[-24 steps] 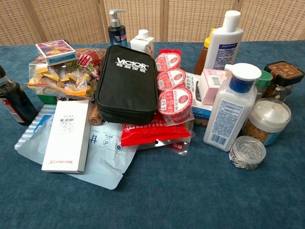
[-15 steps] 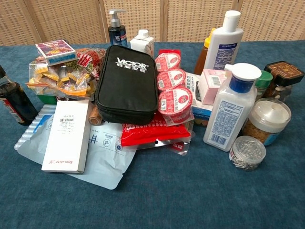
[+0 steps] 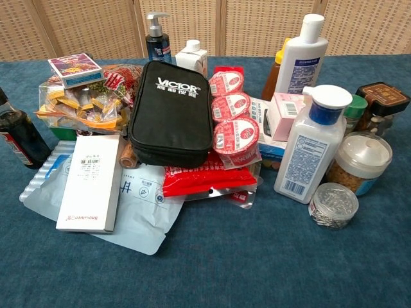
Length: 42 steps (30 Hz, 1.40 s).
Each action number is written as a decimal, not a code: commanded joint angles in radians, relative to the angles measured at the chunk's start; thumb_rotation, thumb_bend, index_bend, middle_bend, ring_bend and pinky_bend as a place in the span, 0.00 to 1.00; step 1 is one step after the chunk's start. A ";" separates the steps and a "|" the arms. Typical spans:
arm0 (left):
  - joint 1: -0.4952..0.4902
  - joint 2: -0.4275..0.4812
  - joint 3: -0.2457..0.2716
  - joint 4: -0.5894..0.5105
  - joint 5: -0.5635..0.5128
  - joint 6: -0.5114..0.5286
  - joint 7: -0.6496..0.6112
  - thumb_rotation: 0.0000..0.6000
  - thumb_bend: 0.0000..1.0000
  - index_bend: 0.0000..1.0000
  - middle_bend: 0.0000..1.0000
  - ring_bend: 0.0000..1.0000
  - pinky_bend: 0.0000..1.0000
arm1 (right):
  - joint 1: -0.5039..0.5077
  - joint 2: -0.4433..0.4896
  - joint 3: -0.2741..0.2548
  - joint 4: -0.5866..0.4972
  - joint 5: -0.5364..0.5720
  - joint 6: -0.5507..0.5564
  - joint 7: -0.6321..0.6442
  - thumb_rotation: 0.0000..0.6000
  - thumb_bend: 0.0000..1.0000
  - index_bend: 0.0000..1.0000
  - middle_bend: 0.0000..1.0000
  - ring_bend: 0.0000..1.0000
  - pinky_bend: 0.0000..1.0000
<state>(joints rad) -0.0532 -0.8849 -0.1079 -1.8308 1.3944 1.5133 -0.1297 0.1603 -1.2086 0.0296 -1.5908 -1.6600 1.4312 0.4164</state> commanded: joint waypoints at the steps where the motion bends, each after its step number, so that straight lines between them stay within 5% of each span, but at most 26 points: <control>1: 0.000 -0.001 -0.002 0.002 -0.006 -0.002 0.004 1.00 0.00 0.00 0.00 0.00 0.00 | 0.069 -0.043 -0.011 0.019 -0.058 -0.051 0.128 0.81 0.00 0.00 0.00 0.00 0.00; 23: -0.003 -0.016 -0.016 0.016 -0.065 -0.014 0.047 1.00 0.00 0.00 0.00 0.00 0.00 | 0.246 -0.175 -0.015 0.117 -0.055 -0.169 0.400 0.88 0.00 0.00 0.00 0.00 0.00; 34: -0.002 -0.021 -0.016 0.009 -0.066 -0.013 0.065 1.00 0.00 0.00 0.00 0.00 0.00 | 0.282 -0.239 -0.018 0.153 -0.039 -0.184 0.372 0.87 0.00 0.00 0.00 0.00 0.00; 42: -0.005 -0.019 -0.020 0.012 -0.074 -0.020 0.056 1.00 0.00 0.00 0.00 0.00 0.00 | 0.282 -0.314 -0.013 0.203 -0.004 -0.177 0.324 1.00 0.00 0.00 0.00 0.00 0.00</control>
<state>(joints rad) -0.0584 -0.9040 -0.1279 -1.8192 1.3212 1.4932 -0.0726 0.4432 -1.5109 0.0156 -1.3986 -1.6715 1.2518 0.7491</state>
